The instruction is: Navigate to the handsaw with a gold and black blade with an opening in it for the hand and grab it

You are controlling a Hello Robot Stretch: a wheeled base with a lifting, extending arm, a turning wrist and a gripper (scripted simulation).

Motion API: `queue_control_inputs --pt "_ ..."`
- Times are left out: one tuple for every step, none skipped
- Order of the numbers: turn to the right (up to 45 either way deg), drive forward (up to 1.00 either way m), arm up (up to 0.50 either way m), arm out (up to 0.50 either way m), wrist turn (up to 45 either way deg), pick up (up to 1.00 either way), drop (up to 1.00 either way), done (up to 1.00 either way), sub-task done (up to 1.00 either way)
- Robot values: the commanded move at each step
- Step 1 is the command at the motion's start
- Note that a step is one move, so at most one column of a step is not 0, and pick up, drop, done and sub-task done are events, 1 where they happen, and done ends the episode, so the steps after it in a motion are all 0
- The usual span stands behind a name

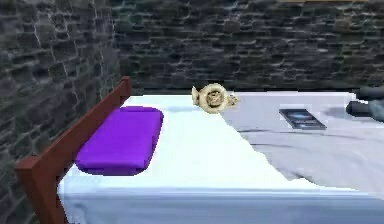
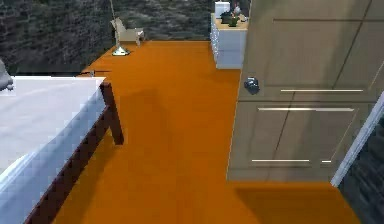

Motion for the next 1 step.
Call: queue_control_inputs --pt "39.0 0.0 0.0 0.0 0.0 0.0 0.0 0.0 0.0"
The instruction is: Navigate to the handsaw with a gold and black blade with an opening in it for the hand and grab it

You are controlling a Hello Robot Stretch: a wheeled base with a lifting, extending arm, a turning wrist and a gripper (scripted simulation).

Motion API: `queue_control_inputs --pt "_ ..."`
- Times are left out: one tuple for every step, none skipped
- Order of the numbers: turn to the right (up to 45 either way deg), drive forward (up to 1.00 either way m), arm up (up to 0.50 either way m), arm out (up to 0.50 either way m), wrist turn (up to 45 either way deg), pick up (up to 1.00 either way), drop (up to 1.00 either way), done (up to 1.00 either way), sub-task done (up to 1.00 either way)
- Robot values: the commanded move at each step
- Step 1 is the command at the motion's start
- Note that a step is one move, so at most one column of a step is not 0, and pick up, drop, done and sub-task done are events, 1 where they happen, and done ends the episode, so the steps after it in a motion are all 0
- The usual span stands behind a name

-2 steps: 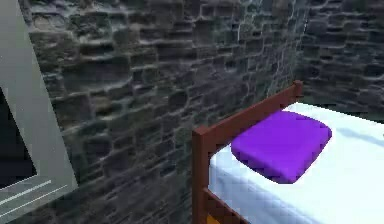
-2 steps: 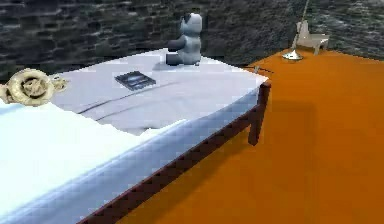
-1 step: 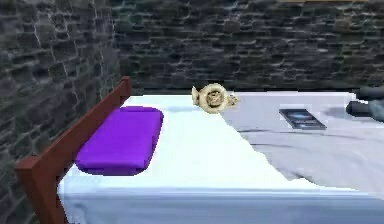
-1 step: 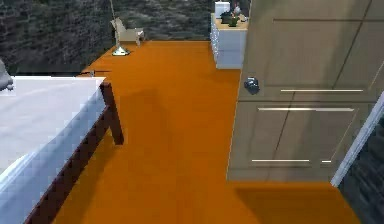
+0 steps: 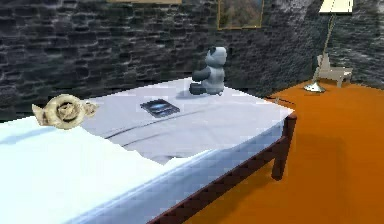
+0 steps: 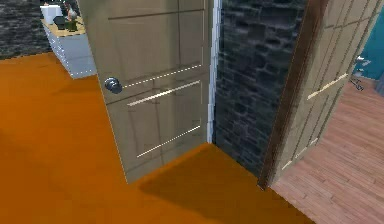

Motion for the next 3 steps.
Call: queue_control_inputs --pt "0.0 0.1 0.0 0.0 0.0 0.0 0.0 0.0 0.0" --pt "45.0 0.0 0.0 0.0 0.0 0.0 0.0 0.0 0.0" --pt "45.0 0.0 0.0 0.0 0.0 0.0 0.0 0.0 0.0"
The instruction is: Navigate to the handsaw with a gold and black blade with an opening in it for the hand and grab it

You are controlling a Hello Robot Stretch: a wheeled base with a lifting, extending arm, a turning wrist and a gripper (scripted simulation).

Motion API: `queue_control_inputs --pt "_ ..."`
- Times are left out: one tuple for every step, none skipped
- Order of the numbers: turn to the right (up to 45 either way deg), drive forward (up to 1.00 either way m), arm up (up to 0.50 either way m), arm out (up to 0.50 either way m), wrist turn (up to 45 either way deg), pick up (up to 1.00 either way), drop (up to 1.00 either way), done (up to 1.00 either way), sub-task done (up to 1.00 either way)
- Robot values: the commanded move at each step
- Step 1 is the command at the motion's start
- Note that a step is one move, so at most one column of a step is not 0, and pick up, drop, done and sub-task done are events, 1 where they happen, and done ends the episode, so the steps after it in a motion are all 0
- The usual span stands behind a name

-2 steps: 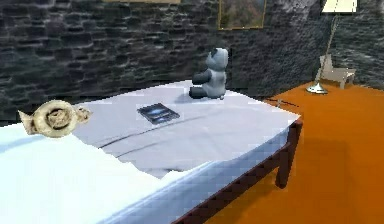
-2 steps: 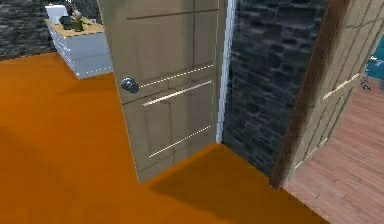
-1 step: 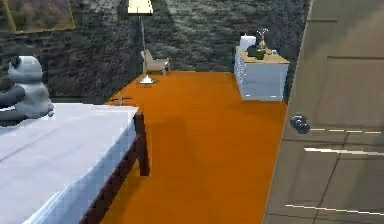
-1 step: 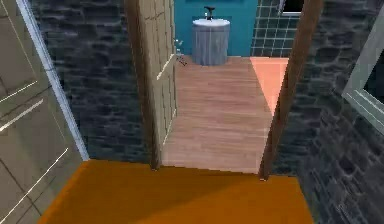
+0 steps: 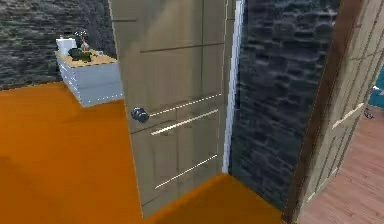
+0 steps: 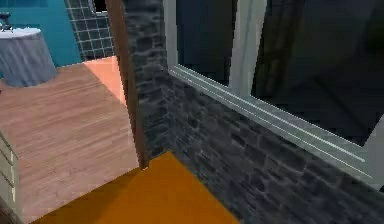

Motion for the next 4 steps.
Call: queue_control_inputs --pt "45.0 0.0 0.0 0.0 0.0 0.0 0.0 0.0 0.0" --pt "24.0 0.0 0.0 0.0 0.0 0.0 0.0 0.0 0.0" --pt "0.0 0.0 0.1 0.0 0.0 0.0 0.0 0.0 0.0" --pt "0.0 0.0 0.0 0.42 0.0 0.0 0.0 0.0 0.0"
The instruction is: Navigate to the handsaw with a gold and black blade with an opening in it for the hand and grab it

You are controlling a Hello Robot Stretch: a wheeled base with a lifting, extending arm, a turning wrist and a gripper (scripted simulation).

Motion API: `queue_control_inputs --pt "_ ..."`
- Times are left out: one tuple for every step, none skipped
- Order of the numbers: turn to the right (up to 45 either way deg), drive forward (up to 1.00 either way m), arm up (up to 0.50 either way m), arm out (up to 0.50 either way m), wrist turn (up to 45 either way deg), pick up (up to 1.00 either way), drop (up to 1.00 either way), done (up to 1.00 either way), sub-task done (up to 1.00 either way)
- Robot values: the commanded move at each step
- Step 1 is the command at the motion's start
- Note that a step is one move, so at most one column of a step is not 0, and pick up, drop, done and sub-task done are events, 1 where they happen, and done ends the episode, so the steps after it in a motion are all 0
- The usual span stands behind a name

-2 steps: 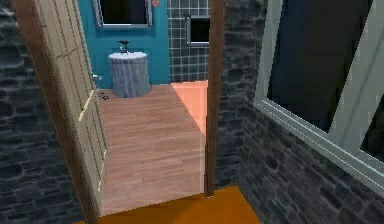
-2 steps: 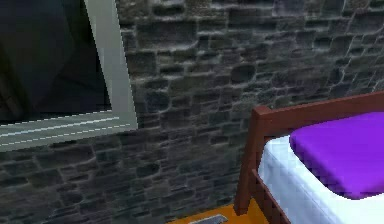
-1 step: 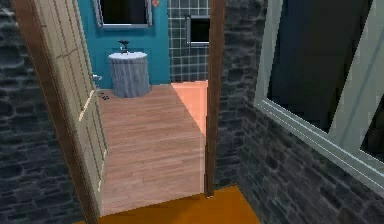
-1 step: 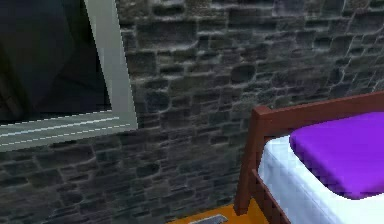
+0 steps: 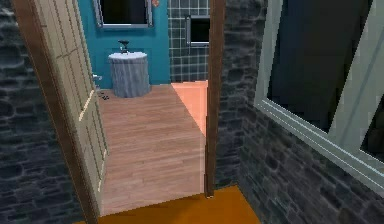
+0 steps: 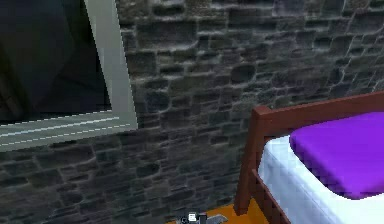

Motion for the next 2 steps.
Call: queue_control_inputs --pt "0.0 0.0 0.0 0.0 45.0 0.0 0.0 0.0 0.0" --pt "0.0 0.0 0.0 0.0 45.0 0.0 0.0 0.0 0.0"
